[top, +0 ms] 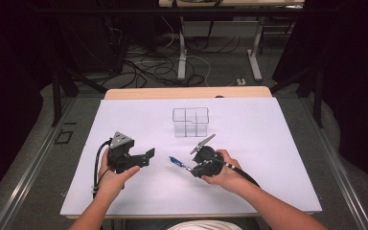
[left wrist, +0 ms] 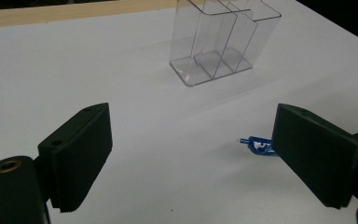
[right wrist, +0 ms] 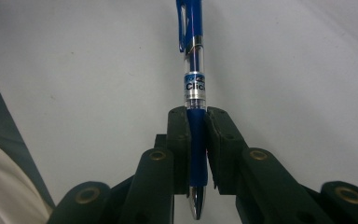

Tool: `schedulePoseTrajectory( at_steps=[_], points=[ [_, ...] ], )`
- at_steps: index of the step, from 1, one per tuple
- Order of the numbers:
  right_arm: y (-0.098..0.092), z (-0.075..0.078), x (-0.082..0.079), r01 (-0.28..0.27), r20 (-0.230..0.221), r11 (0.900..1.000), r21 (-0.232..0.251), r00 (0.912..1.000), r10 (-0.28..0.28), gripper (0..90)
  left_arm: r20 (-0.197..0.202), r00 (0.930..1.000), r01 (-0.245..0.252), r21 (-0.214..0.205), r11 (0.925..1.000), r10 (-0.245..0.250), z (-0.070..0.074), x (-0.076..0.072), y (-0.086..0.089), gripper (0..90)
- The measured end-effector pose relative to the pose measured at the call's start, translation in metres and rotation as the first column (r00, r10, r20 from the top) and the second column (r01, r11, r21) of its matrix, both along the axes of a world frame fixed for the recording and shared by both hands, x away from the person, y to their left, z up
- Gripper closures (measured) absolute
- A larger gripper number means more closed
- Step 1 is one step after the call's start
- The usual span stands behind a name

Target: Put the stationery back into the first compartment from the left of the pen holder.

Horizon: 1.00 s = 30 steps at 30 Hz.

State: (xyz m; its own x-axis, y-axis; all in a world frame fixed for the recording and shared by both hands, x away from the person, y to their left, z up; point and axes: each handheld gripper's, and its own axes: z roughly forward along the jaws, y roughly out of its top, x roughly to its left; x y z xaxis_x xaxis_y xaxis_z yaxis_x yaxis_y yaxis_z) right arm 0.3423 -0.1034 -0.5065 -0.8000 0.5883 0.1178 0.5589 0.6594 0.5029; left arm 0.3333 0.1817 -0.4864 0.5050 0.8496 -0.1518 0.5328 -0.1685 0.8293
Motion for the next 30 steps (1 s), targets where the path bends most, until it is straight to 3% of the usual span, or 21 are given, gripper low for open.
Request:
schedulePoseTrajectory(
  at_steps=[3,5,8,11,13,14,15,16,17,19,20,21,22,23,24,25,26,27,28,29,30],
  points=[
    [0.002,0.002,-0.005,-0.037,0.093,0.9974,-0.061,0.9948,0.043,80.5,0.001,1.0000,0.001,0.001,1.0000,-0.001,0.000,0.000,0.000,12.6],
    [0.004,0.003,-0.010,-0.069,0.172,0.9904,-0.120,0.9812,0.089,80.4,-0.001,1.0000,-0.001,0.001,1.0000,0.001,0.000,0.000,0.001,13.1],
    [0.006,0.005,-0.018,-0.126,0.268,0.9714,-0.201,0.9469,0.178,80.4,0.001,1.0000,0.000,0.002,1.0000,0.000,0.000,0.000,0.001,13.5],
    [0.007,0.005,-0.025,-0.180,0.348,0.9419,-0.284,0.8959,0.276,80.4,-0.002,1.0000,0.006,0.005,1.0000,-0.006,0.001,0.000,0.001,14.0],
    [0.008,0.006,-0.033,-0.208,0.417,0.9098,-0.359,0.8362,0.356,80.4,-0.002,1.0000,0.005,0.004,1.0000,-0.005,0.000,0.000,0.001,14.3],
    [0.009,0.006,-0.038,-0.224,0.465,0.8796,-0.420,0.7794,0.420,80.4,-0.003,1.0000,0.004,0.006,1.0000,-0.004,0.000,0.000,0.001,14.3],
    [0.009,0.006,-0.038,-0.224,0.465,0.8796,-0.420,0.7794,0.420,80.4,-0.003,1.0000,0.003,0.005,1.0000,-0.003,0.001,0.000,0.001,14.3],
    [0.009,0.007,-0.042,-0.234,0.490,0.8550,-0.463,0.7361,0.467,80.4,0.003,1.0000,-0.001,0.003,1.0000,0.001,0.000,0.000,0.001,14.4],
    [0.009,0.006,-0.045,-0.242,0.516,0.8434,-0.480,0.7001,0.494,80.4,0.003,1.0000,0.000,0.003,1.0000,0.000,0.000,0.000,0.001,14.4],
    [0.008,0.007,-0.050,-0.244,0.542,0.8047,-0.541,0.6307,0.555,80.4,-0.003,1.0000,0.002,0.001,1.0000,-0.002,0.000,0.000,0.001,14.5],
    [0.006,0.008,-0.054,-0.243,0.552,0.7657,-0.596,0.5687,0.610,80.4,-0.002,1.0000,0.003,0.005,1.0000,-0.003,0.000,0.000,0.002,15.6],
    [0.006,0.008,-0.054,-0.243,0.552,0.7657,-0.596,0.5687,0.610,80.4,-0.002,1.0000,0.002,0.005,1.0000,-0.002,0.000,0.000,0.002,15.6],
    [0.004,0.009,-0.057,-0.238,0.553,0.7245,-0.647,0.5073,0.661,80.4,-0.002,1.0000,0.005,0.007,1.0000,-0.005,0.000,0.000,0.002,15.6],
    [0.004,0.009,-0.057,-0.238,0.553,0.7245,-0.647,0.5073,0.661,80.4,-0.001,1.0000,0.005,0.009,1.0000,-0.005,0.000,0.000,0.001,15.6],
    [0.003,0.008,-0.058,-0.231,0.553,0.7112,-0.664,0.4890,0.675,80.4,0.002,0.9999,0.010,0.010,0.9999,-0.010,0.000,0.000,0.001,15.6],
    [0.002,0.008,-0.060,-0.225,0.553,0.6864,-0.691,0.4457,0.704,80.4,0.001,1.0000,0.010,0.010,0.9999,-0.010,0.000,0.000,0.001,15.7],
    [0.001,0.009,-0.061,-0.216,0.542,0.6526,-0.726,0.4043,0.737,80.4,0.005,0.9999,0.013,0.012,0.9999,-0.013,0.000,0.001,0.000,15.8],
    [-0.001,0.009,-0.062,-0.198,0.535,0.6262,-0.754,0.3687,0.760,80.4,0.004,0.9998,0.021,0.013,0.9997,-0.021,0.000,0.001,0.000,15.9],
    [-0.003,0.010,-0.063,-0.181,0.509,0.5822,-0.793,0.3289,0.795,80.4,0.005,0.9997,0.025,0.021,0.9995,-0.025,0.000,0.002,0.000,16.3],
    [-0.003,0.010,-0.063,-0.181,0.509,0.5822,-0.793,0.3289,0.795,80.4,0.008,0.9996,0.027,0.025,0.9993,-0.028,0.000,0.002,0.000,16.3],
    [-0.005,0.010,-0.061,-0.170,0.500,0.5621,-0.809,0.3011,0.812,80.4,0.005,0.9995,0.030,0.028,0.9992,-0.030,0.001,0.003,0.000,16.4]
  ],
)
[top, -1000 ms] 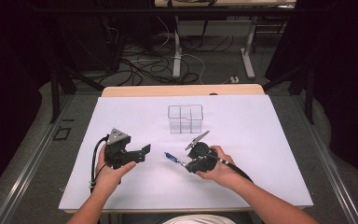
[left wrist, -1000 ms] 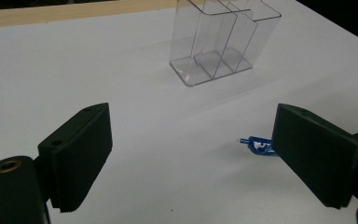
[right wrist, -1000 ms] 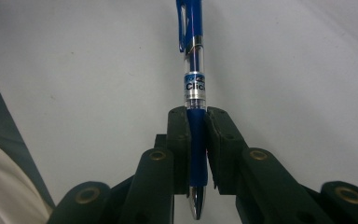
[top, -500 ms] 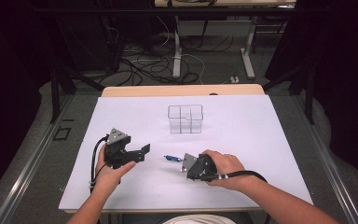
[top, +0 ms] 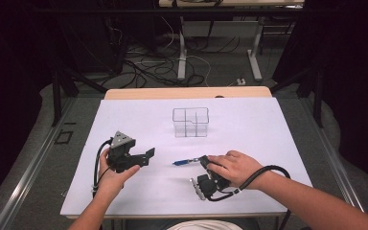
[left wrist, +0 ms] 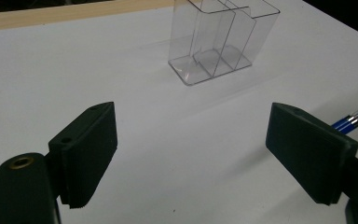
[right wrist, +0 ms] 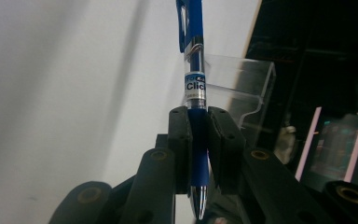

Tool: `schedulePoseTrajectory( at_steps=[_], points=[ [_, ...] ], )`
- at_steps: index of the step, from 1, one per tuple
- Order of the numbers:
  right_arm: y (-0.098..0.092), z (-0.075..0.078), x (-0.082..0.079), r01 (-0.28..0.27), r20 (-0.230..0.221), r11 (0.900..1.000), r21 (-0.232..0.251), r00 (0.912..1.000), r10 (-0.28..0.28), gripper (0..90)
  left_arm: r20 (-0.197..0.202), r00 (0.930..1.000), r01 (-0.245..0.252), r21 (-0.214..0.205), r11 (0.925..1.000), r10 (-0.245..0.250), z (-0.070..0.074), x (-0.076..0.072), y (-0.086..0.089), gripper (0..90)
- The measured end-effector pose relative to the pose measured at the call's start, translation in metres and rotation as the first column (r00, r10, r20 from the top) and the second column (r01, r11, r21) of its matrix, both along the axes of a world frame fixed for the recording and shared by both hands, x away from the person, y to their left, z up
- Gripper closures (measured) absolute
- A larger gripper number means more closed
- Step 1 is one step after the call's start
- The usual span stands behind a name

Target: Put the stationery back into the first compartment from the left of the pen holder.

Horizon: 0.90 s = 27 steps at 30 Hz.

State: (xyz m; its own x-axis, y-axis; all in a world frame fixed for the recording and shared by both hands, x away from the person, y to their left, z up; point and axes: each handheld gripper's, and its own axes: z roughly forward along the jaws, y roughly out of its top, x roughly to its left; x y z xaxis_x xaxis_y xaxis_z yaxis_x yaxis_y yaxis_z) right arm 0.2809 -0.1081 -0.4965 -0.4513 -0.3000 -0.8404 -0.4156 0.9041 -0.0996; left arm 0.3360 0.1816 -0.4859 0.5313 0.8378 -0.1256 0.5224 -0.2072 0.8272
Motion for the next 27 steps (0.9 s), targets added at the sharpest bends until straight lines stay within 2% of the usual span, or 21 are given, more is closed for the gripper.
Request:
schedulePoseTrajectory(
  at_steps=[2,6,7,8,9,13,14,15,17,20,23,24,25,26,27],
  points=[
    [-0.003,0.000,0.002,-0.020,0.053,0.9994,-0.029,0.9984,0.021,80.4,-0.005,1.0000,0.002,-0.006,1.0000,-0.002,0.000,0.000,-0.001,16.9],
    [-0.009,0.002,0.009,-0.036,0.110,0.9931,-0.112,0.9927,0.049,80.4,-0.007,0.9995,0.029,0.009,0.9995,-0.029,-0.001,0.002,-0.005,20.4],
    [-0.011,0.002,0.012,-0.063,0.142,0.9877,-0.143,0.9863,0.083,80.4,-0.010,0.9992,0.039,0.020,0.9990,-0.039,-0.001,0.002,-0.006,22.8],
    [-0.012,0.002,0.014,-0.065,0.154,0.9847,-0.162,0.9840,0.090,80.4,-0.003,0.9989,0.047,0.036,0.9982,-0.047,-0.001,0.002,-0.007,23.8],
    [-0.012,0.002,0.014,-0.065,0.154,0.9847,-0.162,0.9840,0.090,80.4,-0.006,0.9983,0.059,0.045,0.9973,-0.059,-0.001,0.002,-0.007,23.8],
    [-0.014,0.003,0.019,-0.099,0.204,0.9741,-0.203,0.9688,0.141,80.4,0.007,0.9961,0.088,0.051,0.9948,-0.088,0.000,0.002,-0.013,28.9],
    [-0.016,0.004,0.020,-0.110,0.222,0.9698,-0.218,0.9621,0.159,80.3,0.008,0.9954,0.095,0.061,0.9936,-0.095,0.001,0.003,-0.014,29.6],
    [-0.016,0.004,0.020,-0.110,0.222,0.9698,-0.218,0.9621,0.159,80.3,0.007,0.9949,0.100,0.065,0.9929,-0.100,0.001,0.003,-0.015,29.6],
    [-0.016,0.005,0.021,-0.119,0.239,0.9654,-0.232,0.9552,0.175,80.3,0.011,0.9926,0.120,0.073,0.9901,-0.121,0.003,0.004,-0.018,29.7],
    [-0.015,0.008,0.022,-0.130,0.254,0.9652,-0.227,0.9489,0.187,80.3,0.007,0.9871,0.159,0.078,0.9842,-0.160,0.005,0.006,-0.022,30.1],
    [-0.015,0.009,0.022,-0.125,0.252,0.9682,-0.217,0.9511,0.179,80.3,0.026,0.9825,0.181,0.099,0.9785,-0.184,0.008,0.008,-0.028,30.1],
    [-0.015,0.010,0.022,-0.142,0.244,0.9646,-0.223,0.9498,0.196,80.3,0.034,0.9809,0.187,0.102,0.9770,-0.191,0.009,0.008,-0.030,30.1],
    [-0.014,0.010,0.021,-0.134,0.252,0.9639,-0.230,0.9484,0.192,80.3,0.038,0.9790,0.195,0.116,0.9739,-0.201,0.011,0.008,-0.032,30.1],
    [-0.014,0.009,0.021,-0.133,0.247,0.9660,-0.221,0.9507,0.188,80.3,0.045,0.9767,0.203,0.125,0.9712,-0.210,0.012,0.009,-0.034,30.1],
    [-0.013,0.010,0.021,-0.139,0.248,0.9635,-0.228,0.9486,0.196,80.3,0.049,0.9749,0.209,0.129,0.9693,-0.217,0.014,0.009,-0.037,30.1]
  ],
)
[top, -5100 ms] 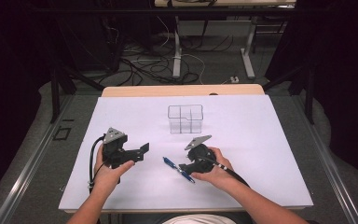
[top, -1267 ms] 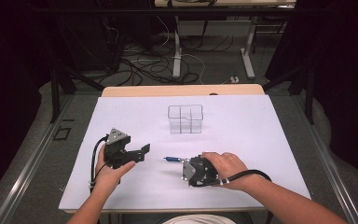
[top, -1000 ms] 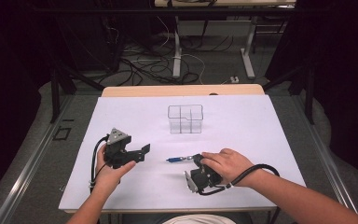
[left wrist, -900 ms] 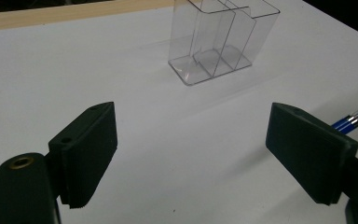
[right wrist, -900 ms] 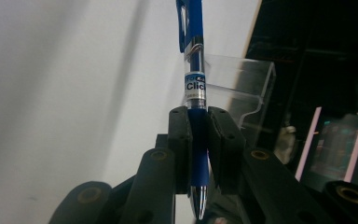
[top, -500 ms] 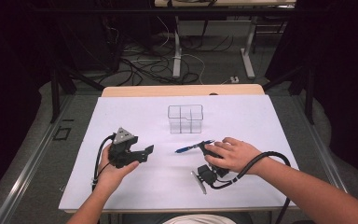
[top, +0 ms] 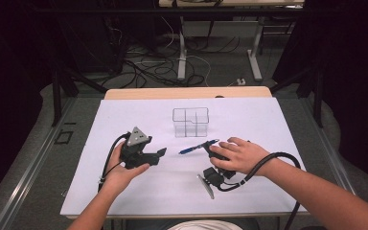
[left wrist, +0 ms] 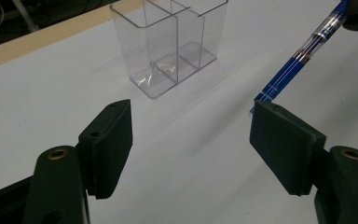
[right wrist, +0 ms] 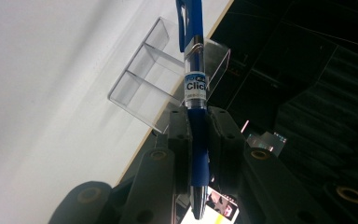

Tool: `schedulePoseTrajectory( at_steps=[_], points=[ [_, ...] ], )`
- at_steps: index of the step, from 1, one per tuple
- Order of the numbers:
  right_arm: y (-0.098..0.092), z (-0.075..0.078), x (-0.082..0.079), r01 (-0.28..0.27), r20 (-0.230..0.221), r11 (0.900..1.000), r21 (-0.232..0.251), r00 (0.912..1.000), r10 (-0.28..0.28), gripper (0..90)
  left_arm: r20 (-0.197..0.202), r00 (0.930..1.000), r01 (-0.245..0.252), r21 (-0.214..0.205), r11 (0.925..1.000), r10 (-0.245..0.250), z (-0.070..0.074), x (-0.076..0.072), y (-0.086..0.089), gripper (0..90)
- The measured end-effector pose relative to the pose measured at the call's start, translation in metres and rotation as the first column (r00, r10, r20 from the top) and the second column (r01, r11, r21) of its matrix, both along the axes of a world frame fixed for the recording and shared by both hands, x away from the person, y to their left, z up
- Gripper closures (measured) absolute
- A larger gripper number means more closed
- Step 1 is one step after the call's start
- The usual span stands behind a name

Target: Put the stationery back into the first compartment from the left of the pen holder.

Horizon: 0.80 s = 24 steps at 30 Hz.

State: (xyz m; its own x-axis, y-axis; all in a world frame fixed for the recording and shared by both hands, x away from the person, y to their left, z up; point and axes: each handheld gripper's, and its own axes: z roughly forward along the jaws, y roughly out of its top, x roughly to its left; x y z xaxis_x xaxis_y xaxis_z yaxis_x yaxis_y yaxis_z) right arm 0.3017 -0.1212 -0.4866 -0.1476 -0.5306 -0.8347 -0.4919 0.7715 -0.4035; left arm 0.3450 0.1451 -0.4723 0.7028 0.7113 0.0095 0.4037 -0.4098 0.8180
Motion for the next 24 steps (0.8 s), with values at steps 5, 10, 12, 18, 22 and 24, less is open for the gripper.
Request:
schedulePoseTrajectory(
  at_steps=[5,10,12,18,22,24],
  points=[
    [0.003,0.000,0.001,-0.015,-0.019,0.9999,0.007,0.9997,0.015,80.4,0.028,0.9993,0.024,0.051,0.9984,-0.026,0.004,0.002,-0.010,33.6],
    [0.005,0.002,0.001,-0.009,-0.026,0.9999,0.013,0.9996,0.009,80.3,0.015,0.9985,0.052,0.057,0.9971,-0.052,0.004,0.007,-0.018,37.8],
    [0.005,0.001,0.001,-0.014,-0.031,0.9996,0.023,0.9994,0.015,80.4,0.011,0.9974,0.070,0.072,0.9949,-0.071,0.005,0.008,-0.022,38.8],
    [0.006,0.002,-0.001,-0.009,-0.019,0.9999,0.011,0.9998,0.009,80.3,0.001,0.9890,0.147,0.086,0.9854,-0.148,0.004,0.011,-0.037,41.2],
    [0.008,0.003,-0.002,-0.019,-0.017,0.9998,0.004,0.9997,0.020,80.3,0.003,0.9811,0.192,0.115,0.9746,-0.193,0.003,0.011,-0.050,43.3],
    [0.008,0.002,-0.003,-0.011,-0.018,0.9999,0.010,0.9998,0.011,80.3,-0.004,0.9763,0.215,0.130,0.9679,-0.216,0.003,0.011,-0.057,44.2]
  ],
)
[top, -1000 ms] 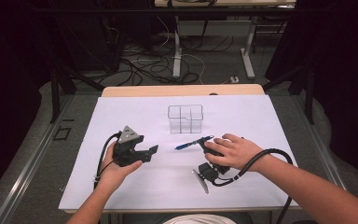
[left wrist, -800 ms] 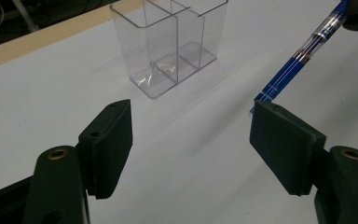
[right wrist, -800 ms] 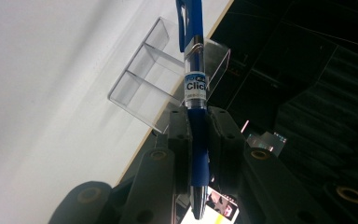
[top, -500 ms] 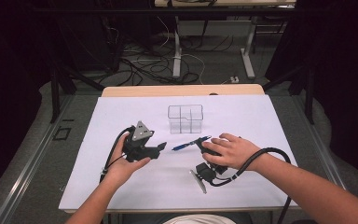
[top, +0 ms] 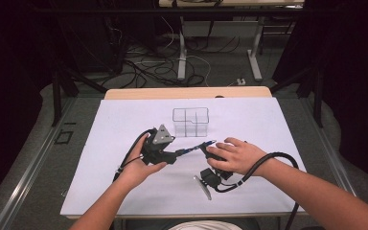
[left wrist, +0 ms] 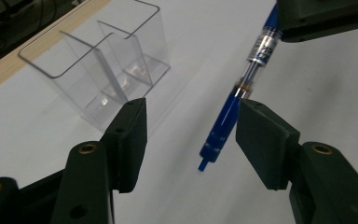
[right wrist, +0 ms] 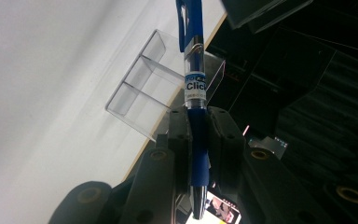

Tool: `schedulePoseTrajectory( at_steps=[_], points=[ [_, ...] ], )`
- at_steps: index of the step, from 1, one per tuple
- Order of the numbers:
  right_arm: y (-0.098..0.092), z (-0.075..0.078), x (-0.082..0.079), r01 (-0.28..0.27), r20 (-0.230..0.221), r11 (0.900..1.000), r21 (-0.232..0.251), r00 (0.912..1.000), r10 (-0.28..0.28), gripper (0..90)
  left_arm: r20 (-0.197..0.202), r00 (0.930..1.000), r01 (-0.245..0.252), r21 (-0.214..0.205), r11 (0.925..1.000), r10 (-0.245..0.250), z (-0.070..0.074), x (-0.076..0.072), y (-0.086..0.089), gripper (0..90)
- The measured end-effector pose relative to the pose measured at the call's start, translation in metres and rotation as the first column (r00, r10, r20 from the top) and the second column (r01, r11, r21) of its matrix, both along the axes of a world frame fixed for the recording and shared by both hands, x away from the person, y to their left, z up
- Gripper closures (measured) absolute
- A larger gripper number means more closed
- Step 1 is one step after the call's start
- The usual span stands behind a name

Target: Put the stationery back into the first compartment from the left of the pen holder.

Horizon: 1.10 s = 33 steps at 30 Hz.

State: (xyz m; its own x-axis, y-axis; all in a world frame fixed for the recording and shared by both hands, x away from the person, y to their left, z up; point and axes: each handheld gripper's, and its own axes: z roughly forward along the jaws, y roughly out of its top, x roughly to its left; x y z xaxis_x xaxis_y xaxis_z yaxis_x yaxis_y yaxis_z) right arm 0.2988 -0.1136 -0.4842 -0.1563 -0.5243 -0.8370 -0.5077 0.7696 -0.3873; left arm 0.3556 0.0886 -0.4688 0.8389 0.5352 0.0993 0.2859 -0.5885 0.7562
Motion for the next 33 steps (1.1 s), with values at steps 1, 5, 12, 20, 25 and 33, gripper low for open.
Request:
schedulePoseTrajectory(
  at_steps=[1,5,12,20,25,33],
  points=[
    [0.000,0.000,0.000,-0.003,0.001,1.0000,-0.003,1.0000,0.003,80.3,0.004,0.9999,0.012,0.013,0.9998,-0.012,0.000,0.000,-0.002,44.8],
    [0.000,0.000,0.000,0.000,-0.003,1.0000,0.003,1.0000,0.000,80.3,0.001,0.9987,0.050,0.049,0.9976,-0.050,0.001,0.000,-0.013,47.6],
    [0.000,0.000,-0.001,-0.017,0.005,0.9999,-0.004,0.9998,0.017,80.3,0.022,0.9941,0.102,0.127,0.9867,-0.106,0.002,-0.002,-0.028,53.6],
    [0.000,-0.003,-0.002,-0.014,0.010,0.9999,-0.004,0.9999,0.014,80.3,0.041,0.9848,0.156,0.219,0.9631,-0.169,0.002,-0.004,-0.041,63.2],
    [0.002,-0.004,-0.002,-0.032,0.003,0.9994,-0.015,0.9995,0.032,80.3,0.052,0.9788,0.178,0.264,0.9480,-0.198,0.001,-0.006,-0.047,69.5],
    [0.003,-0.005,-0.004,-0.022,0.002,0.9996,-0.017,0.9997,0.022,80.3,0.092,0.9700,0.185,0.318,0.9298,-0.225,0.000,-0.009,-0.048,78.9]
  ],
)
